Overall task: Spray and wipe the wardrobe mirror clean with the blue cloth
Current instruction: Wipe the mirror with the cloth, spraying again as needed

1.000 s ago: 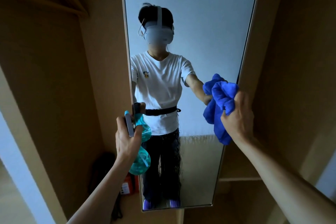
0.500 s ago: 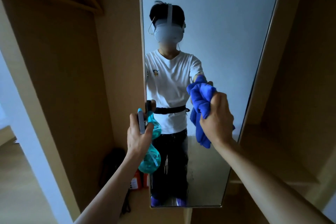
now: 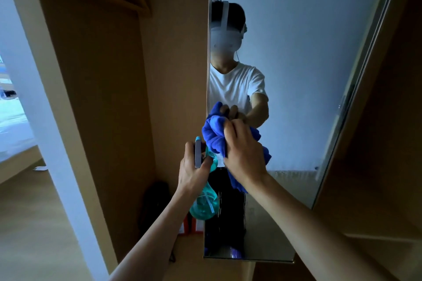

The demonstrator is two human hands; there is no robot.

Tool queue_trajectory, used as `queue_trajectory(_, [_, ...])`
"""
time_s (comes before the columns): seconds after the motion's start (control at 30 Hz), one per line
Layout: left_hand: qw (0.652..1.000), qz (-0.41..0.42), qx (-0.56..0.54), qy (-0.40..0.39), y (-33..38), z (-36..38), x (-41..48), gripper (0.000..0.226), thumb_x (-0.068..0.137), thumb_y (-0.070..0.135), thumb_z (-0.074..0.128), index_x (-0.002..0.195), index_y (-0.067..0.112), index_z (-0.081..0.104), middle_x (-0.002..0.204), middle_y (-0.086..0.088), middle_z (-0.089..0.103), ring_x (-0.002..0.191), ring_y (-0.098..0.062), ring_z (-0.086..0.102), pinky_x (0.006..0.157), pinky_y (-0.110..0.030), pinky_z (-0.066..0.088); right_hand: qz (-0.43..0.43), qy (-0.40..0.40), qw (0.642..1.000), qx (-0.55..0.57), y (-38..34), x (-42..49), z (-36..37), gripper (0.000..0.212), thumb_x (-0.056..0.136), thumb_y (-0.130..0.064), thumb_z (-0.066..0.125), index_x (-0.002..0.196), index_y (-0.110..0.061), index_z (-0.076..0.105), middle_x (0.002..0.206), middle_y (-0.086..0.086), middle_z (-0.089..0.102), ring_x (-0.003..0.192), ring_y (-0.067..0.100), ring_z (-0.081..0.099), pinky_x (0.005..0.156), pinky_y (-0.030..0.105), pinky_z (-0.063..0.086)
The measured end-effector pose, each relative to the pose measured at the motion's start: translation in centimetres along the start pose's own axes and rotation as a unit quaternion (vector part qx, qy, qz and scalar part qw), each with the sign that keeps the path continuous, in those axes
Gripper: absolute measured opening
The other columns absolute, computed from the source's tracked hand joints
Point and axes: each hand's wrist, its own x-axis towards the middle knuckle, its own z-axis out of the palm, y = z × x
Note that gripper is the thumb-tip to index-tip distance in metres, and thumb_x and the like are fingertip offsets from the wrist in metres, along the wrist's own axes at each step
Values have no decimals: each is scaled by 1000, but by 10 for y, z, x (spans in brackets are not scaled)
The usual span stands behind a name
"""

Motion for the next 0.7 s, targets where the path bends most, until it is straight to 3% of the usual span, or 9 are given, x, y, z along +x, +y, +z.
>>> queue_trajectory(0.1, [1000,10,-11,-7,-4,-5,4,21,85,22,59,101,15,49,89,2,57,76,-14,53,69,-36,45,-36,-33,998,-32,5,8,-15,64,66,-6,73,128,-10,54,110,10,55,94,30,54,61,41,49])
queue_trajectory(0.27, [999,5,-19,-27,-10,-8,5,23,87,20,59,108,15,52,94,4,59,82,-16,56,76,-41,50,-86,-57,990,-91,9,21,-30,64,66,0,62,129,-11,56,125,10,57,98,32,53,72,46,48])
queue_trajectory(0.4, [999,-12,-30,-40,-18,-8,4,32,77,29,54,106,16,52,94,3,59,81,-16,56,75,-40,50,-93,-60,989,-99,11,16,-25,61,73,-3,59,133,-11,55,127,9,58,99,31,54,75,45,48])
queue_trajectory(0.7, [996,-31,-62,-55,-39,-9,5,27,77,26,56,103,19,55,95,0,61,84,-18,56,75,-37,48,-114,-45,987,-104,8,-17,8,47,89,-8,53,136,-12,53,129,7,57,103,30,52,85,42,44])
